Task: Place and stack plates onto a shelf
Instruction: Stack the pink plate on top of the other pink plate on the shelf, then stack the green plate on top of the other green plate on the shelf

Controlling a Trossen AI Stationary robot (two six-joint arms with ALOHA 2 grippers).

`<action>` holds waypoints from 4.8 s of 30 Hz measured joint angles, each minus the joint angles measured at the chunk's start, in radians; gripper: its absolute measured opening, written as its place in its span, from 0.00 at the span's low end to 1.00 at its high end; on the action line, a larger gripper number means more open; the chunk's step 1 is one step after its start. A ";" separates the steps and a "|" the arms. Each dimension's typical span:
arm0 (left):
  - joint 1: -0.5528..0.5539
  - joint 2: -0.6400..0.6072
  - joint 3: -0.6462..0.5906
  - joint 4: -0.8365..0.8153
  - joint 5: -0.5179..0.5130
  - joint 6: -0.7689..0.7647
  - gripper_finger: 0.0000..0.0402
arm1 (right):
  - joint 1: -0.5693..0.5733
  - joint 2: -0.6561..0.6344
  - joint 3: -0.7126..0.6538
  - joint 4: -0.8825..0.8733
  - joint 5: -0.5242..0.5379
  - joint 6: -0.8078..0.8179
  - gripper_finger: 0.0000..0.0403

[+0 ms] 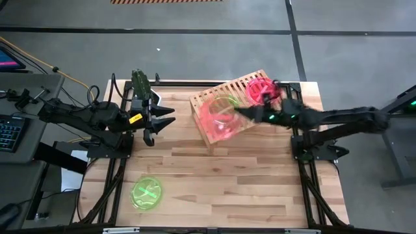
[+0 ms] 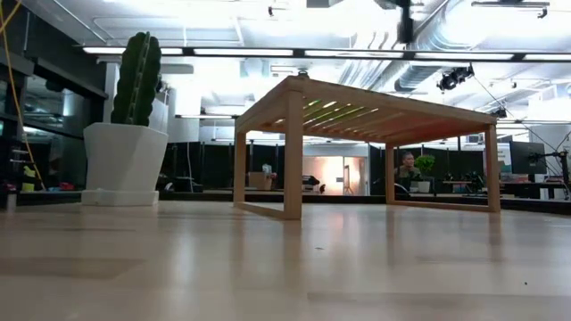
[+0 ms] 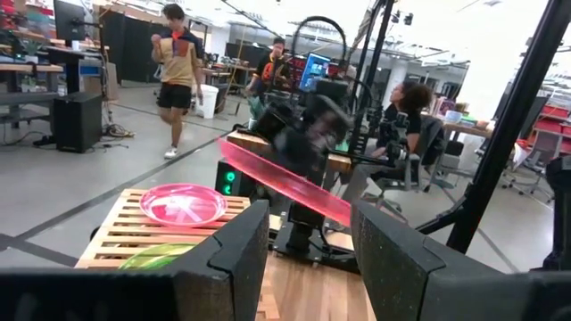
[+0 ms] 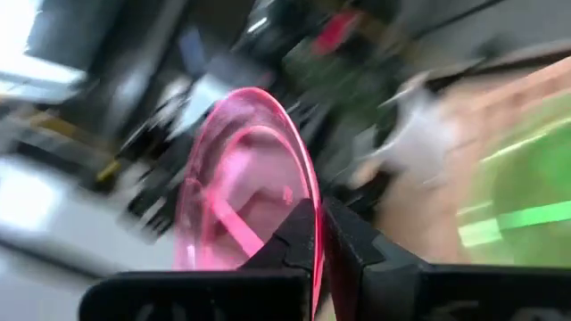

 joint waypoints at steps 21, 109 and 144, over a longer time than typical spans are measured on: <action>0.000 0.000 0.000 0.008 0.000 0.026 0.37 | -0.224 -0.363 0.000 -1.077 0.630 0.371 0.00; -0.345 0.624 -0.155 -0.589 0.637 0.162 0.30 | 0.320 -0.042 0.090 -0.418 0.165 -0.126 0.59; -0.229 0.464 -0.391 -0.392 0.813 -0.029 0.00 | 0.319 0.009 0.090 -0.354 0.166 -0.127 0.59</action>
